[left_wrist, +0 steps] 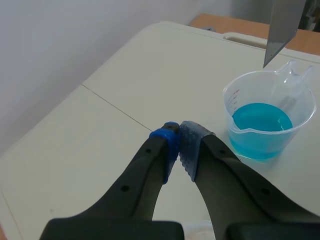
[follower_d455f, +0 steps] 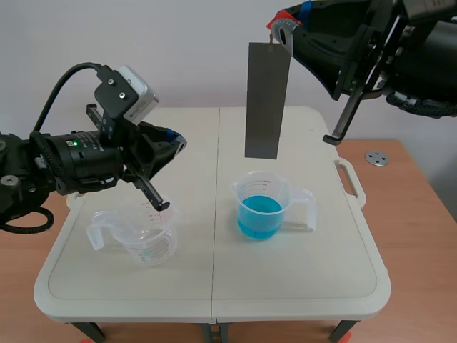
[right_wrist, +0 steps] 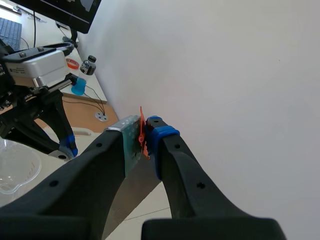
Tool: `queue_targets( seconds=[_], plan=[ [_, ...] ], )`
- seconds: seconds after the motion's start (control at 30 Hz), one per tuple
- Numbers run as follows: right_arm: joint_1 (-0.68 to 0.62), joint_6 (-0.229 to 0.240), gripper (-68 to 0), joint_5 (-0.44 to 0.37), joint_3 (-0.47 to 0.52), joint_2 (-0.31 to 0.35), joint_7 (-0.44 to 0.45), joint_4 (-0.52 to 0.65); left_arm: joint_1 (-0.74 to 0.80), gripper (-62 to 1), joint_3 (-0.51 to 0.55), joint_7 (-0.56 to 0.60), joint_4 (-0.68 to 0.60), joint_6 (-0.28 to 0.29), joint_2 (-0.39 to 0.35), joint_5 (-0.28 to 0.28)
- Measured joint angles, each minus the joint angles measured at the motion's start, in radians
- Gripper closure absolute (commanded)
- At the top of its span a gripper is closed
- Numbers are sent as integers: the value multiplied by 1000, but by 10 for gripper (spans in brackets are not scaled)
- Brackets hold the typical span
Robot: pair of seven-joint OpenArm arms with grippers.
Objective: Hold the metal plate by the orange handle, dip it into the blue solution, take it out and point at it, then put the plate back in the beaker on the left.
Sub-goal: 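Raise the plate and point at it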
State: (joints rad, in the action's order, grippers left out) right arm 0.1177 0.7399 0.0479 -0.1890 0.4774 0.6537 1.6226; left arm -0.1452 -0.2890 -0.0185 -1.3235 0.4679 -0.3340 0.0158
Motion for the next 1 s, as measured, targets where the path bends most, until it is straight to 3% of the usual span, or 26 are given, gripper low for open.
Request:
queue_targets(
  seconds=[0.37,0.8,1.0],
  plan=[
    [0,0,-13,-8,0,0,0,0,-24,-31,-25,8,28,-2,52,-43],
    [0,0,-13,-8,0,0,0,0,-24,-31,-25,15,28,-1,51,-43],
    [0,0,-13,-8,0,0,-1,0,-24,-31,-26,15,28,58,51,-55]
  ],
)
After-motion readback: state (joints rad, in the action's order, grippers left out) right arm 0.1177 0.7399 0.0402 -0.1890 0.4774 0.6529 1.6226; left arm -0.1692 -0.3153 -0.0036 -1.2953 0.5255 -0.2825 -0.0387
